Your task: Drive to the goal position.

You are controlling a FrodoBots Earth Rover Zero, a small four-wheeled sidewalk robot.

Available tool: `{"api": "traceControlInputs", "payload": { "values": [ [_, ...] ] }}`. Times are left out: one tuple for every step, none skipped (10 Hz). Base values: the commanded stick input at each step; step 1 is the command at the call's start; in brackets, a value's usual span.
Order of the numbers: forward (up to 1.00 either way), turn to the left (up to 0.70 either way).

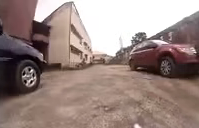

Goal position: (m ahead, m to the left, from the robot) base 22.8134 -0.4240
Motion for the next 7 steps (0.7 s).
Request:
{"api": "traceControlInputs", "payload": {
  "values": [
    [1.0,0.0],
    [1.0,0.0],
    [1.0,0.0],
    [1.0,0.0],
    [1.0,0.0],
    [1.0,0.0],
    [1.0,0.0]
  ]
}}
